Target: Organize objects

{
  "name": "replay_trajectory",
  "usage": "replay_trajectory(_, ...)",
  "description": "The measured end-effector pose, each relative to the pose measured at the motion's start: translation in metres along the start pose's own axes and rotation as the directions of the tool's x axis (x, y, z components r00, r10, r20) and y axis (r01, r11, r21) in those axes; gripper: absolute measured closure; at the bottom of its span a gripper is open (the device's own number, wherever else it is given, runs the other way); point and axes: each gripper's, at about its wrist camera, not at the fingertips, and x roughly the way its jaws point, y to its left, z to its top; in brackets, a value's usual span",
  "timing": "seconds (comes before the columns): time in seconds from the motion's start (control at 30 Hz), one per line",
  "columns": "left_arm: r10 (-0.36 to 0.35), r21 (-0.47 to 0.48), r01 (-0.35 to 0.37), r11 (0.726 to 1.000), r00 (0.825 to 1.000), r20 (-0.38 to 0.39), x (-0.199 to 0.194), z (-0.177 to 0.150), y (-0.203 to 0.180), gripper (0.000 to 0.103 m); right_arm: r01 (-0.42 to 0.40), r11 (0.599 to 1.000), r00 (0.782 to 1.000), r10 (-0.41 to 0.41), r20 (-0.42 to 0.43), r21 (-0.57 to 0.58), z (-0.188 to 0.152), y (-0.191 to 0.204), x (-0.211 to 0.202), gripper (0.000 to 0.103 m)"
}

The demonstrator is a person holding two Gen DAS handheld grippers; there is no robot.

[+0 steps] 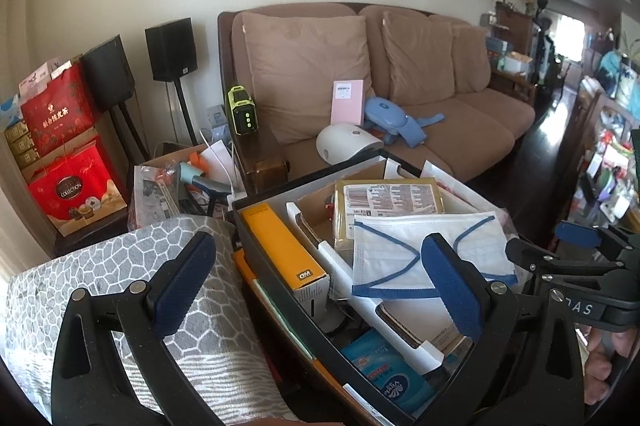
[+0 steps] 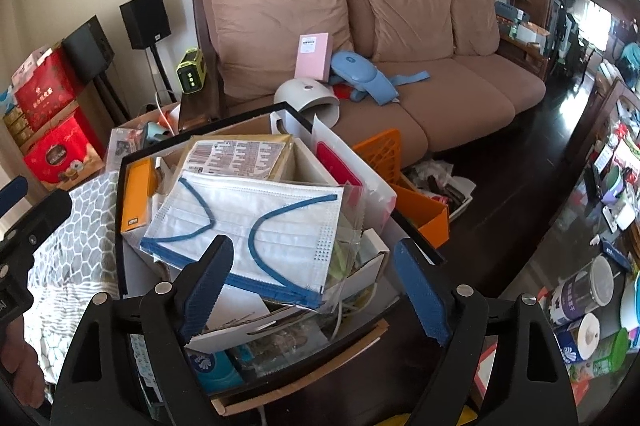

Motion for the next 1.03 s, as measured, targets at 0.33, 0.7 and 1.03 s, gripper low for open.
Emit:
replay_trajectory(0.33, -0.012, 0.003, 0.011, 1.000, 1.000, 0.005, -0.008, -0.002, -0.002, 0.000, 0.004, 1.000, 1.000, -0.004, -0.002, 0.006, -0.001, -0.004, 0.001, 0.018)
replay_trajectory(0.7, -0.020, -0.004, 0.020, 1.000, 1.000, 0.008, -0.014, -0.002, -0.005, 0.000, 0.003, 1.000, 1.000, -0.003, 0.019, 0.003, 0.000, -0.002, -0.004, 0.018)
replay_trajectory(1.03, -0.011, 0.001, 0.011, 1.000, 1.000, -0.001, -0.014, -0.004, -0.005, 0.000, 0.006, 1.000, 1.000, -0.006, 0.019, 0.000, 0.001, -0.001, -0.005, 0.018)
